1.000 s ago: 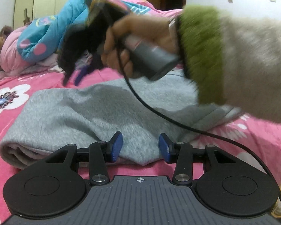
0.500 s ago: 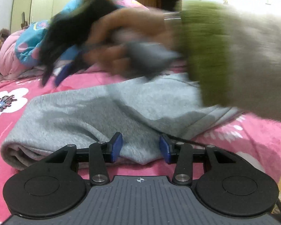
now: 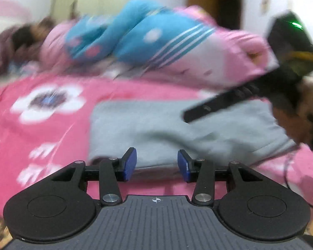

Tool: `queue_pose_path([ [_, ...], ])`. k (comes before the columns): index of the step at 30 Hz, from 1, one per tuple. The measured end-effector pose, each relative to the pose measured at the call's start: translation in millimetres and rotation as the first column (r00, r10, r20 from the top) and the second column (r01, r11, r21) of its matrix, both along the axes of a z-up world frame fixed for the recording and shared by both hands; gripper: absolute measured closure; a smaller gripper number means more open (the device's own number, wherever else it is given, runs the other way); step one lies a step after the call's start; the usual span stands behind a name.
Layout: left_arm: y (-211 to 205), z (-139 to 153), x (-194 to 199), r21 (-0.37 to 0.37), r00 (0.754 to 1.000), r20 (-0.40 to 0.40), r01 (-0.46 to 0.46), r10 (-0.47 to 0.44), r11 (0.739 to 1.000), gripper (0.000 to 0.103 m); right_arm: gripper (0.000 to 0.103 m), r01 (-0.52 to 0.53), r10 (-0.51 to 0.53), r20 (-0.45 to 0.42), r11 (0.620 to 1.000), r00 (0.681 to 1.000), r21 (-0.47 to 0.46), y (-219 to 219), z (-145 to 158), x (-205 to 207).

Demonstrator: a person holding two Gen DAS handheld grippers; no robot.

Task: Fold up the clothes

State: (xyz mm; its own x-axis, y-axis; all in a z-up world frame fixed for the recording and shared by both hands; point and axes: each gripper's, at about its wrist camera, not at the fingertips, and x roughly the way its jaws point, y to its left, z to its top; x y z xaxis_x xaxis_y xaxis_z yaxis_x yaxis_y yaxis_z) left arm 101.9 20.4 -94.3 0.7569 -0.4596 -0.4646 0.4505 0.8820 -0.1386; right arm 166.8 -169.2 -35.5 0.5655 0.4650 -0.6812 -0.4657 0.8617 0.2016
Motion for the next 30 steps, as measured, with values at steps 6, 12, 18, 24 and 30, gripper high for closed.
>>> queue_pose_path([
  [6, 7.6, 3.3, 2.7, -0.008, 1.000, -0.013, -0.018, 0.018, 1.000, 0.061, 0.080, 0.016, -0.017, 0.035, 1.000, 0.999, 0.011, -2.4, 7.3, -18.5],
  [12, 6.1, 7.8, -8.7, 0.011, 0.997, 0.055, 0.059, -0.059, 0.998, 0.060, 0.079, 0.032, -0.033, 0.069, 0.999, 0.997, 0.022, -4.8, 14.5, -37.1],
  [18, -25.9, -7.7, -26.9, 0.255, 0.971, 0.194, 0.089, -0.141, 0.963, 0.060, 0.078, 0.022, -0.019, 0.106, 0.999, 0.994, -0.029, 0.8, 13.6, -56.0],
  [24, -41.5, -15.3, -19.9, 0.334, 0.968, 0.210, 0.060, -0.136, 0.941, 0.060, 0.075, 0.030, -0.027, 0.052, 0.997, 0.998, -0.064, 8.1, -3.7, -53.7],
  [30, -39.7, -13.6, -24.1, 0.331, 0.959, 0.235, 0.075, -0.159, 0.941, 0.060, 0.102, 0.129, -0.128, -0.017, 0.987, 0.992, 0.092, -16.6, -4.3, -46.4],
])
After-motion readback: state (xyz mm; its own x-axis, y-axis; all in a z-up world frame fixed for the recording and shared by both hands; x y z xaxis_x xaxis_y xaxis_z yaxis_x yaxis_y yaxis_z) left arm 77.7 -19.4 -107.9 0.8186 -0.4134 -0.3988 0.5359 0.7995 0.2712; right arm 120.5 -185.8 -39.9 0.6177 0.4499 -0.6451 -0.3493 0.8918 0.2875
